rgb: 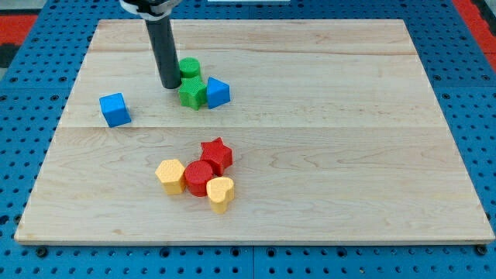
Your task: Move the blue cube diagonally bottom left to the blue triangle
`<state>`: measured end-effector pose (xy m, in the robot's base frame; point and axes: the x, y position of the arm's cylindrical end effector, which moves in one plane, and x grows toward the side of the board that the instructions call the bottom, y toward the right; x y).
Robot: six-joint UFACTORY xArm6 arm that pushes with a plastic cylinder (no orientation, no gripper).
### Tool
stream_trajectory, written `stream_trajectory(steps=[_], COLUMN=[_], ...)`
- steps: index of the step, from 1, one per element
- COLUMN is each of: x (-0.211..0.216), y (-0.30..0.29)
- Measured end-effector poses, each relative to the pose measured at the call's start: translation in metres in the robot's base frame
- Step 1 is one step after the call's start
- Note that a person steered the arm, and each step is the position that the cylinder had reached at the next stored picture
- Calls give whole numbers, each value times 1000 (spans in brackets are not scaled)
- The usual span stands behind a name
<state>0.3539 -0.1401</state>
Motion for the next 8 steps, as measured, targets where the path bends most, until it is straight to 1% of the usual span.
stream_trajectory(steps=[1, 4, 5, 6, 7, 8], x=[5, -1, 14, 30, 48, 67], y=[-28, -23, -24, -75, -88, -73])
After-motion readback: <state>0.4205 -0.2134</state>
